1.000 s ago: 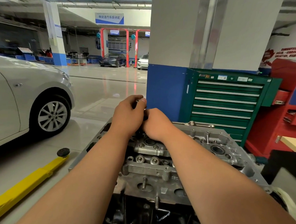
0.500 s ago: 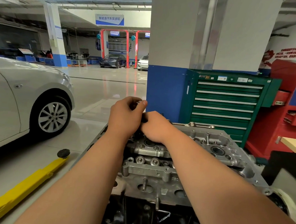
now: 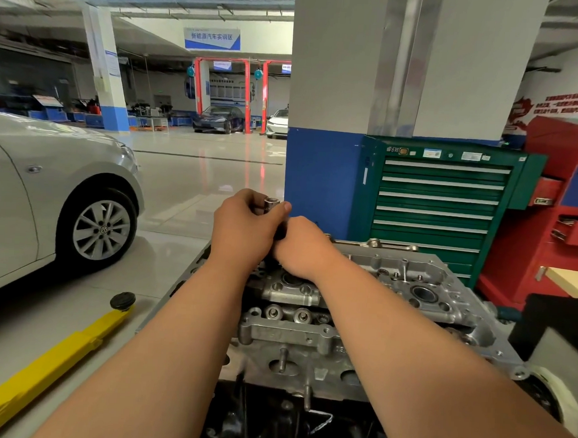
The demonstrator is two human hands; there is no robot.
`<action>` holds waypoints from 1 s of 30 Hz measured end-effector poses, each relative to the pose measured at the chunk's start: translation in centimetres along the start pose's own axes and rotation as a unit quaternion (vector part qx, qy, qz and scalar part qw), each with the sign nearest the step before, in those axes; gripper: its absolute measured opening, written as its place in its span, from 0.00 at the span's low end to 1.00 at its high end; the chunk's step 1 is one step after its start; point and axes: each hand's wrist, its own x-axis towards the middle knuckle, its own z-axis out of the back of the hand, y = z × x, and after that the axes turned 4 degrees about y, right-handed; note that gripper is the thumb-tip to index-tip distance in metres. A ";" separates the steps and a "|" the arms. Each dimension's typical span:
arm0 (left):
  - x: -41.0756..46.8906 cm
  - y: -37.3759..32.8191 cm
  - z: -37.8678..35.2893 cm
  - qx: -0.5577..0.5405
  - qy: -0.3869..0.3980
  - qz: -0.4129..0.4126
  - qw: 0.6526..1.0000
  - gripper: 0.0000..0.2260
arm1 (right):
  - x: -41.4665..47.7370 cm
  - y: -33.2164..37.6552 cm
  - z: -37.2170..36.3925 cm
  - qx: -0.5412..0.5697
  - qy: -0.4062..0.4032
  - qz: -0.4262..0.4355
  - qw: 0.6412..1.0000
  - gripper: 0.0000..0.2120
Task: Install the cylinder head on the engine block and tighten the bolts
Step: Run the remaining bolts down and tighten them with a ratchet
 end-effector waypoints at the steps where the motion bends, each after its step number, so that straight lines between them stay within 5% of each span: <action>1: 0.0 0.0 0.1 -0.002 0.010 -0.004 1.000 0.09 | -0.1 -0.1 0.1 0.016 0.008 0.004 1.000 0.14; 11: -0.1 -0.4 -0.8 -0.013 0.047 0.019 0.999 0.04 | 0.6 -0.4 -0.1 -0.070 -0.018 0.038 0.997 0.18; 15: -0.3 -1.4 -1.8 -0.086 -0.011 0.032 0.996 0.07 | 1.2 -0.5 -0.7 -0.163 -0.026 0.051 0.985 0.18; 21: 0.3 -2.3 -2.3 -0.122 -0.028 0.063 0.990 0.09 | 0.9 -0.8 0.2 0.012 0.020 0.012 1.000 0.18; 23: 1.0 -2.4 -1.8 -0.161 0.024 0.098 0.982 0.16 | 0.6 -1.0 0.6 0.110 -0.043 -0.024 0.993 0.16; 27: 1.9 -2.5 -0.9 -0.283 0.138 0.183 0.931 0.21 | 0.5 -1.0 0.4 0.099 -0.069 -0.029 0.992 0.10; 30: 0.7 -2.5 -1.9 -0.119 0.036 0.112 0.986 0.13 | 0.8 -1.2 0.4 0.138 -0.038 -0.024 0.989 0.13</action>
